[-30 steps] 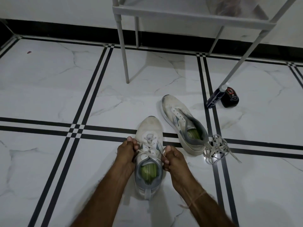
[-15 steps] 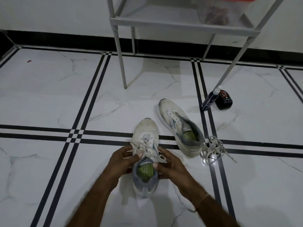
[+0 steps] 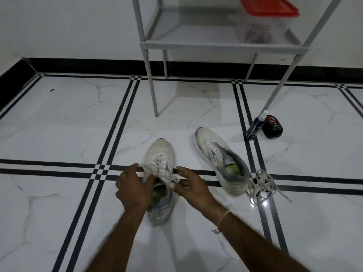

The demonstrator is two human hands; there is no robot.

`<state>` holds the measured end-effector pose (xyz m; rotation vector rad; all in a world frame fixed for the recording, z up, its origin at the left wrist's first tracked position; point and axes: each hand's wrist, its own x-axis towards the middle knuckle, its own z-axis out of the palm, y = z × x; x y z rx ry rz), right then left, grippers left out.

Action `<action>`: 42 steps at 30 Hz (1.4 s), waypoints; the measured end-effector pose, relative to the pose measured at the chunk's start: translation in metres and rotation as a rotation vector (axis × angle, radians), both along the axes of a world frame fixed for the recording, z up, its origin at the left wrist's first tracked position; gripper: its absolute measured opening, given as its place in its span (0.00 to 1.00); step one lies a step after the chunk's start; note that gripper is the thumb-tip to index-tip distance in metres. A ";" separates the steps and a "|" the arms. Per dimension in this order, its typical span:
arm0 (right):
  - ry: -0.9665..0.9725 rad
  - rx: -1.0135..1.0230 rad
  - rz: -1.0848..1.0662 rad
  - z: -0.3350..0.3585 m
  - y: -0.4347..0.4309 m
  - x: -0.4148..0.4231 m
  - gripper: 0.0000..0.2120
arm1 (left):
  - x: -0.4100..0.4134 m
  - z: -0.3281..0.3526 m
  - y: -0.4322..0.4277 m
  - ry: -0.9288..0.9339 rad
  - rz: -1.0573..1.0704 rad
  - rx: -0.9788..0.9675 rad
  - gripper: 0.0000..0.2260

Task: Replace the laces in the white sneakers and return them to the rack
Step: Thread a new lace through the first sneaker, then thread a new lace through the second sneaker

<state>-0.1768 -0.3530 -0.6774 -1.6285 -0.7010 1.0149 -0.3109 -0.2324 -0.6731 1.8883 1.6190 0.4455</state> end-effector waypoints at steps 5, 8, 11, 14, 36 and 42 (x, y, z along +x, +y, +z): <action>-0.949 -0.126 -0.206 0.028 -0.048 0.072 0.28 | 0.067 0.023 -0.058 -0.279 -0.299 0.108 0.21; -0.850 -0.495 -0.303 0.025 -0.077 0.124 0.37 | 0.116 0.017 -0.083 -0.262 -0.418 -0.338 0.28; -0.443 -0.521 -0.287 0.015 -0.094 0.139 0.30 | 0.149 0.012 -0.101 -0.307 -0.374 -0.568 0.22; -0.435 -0.417 -0.329 0.006 -0.101 0.113 0.15 | 0.151 0.000 -0.105 -0.293 -0.328 -0.538 0.15; -1.029 -0.517 -0.105 -0.031 -0.163 0.158 0.06 | 0.182 0.015 -0.156 -0.067 -0.835 0.221 0.14; -0.787 -0.310 -0.355 0.004 -0.181 0.174 0.07 | 0.228 0.010 -0.168 -0.224 -0.876 -0.414 0.09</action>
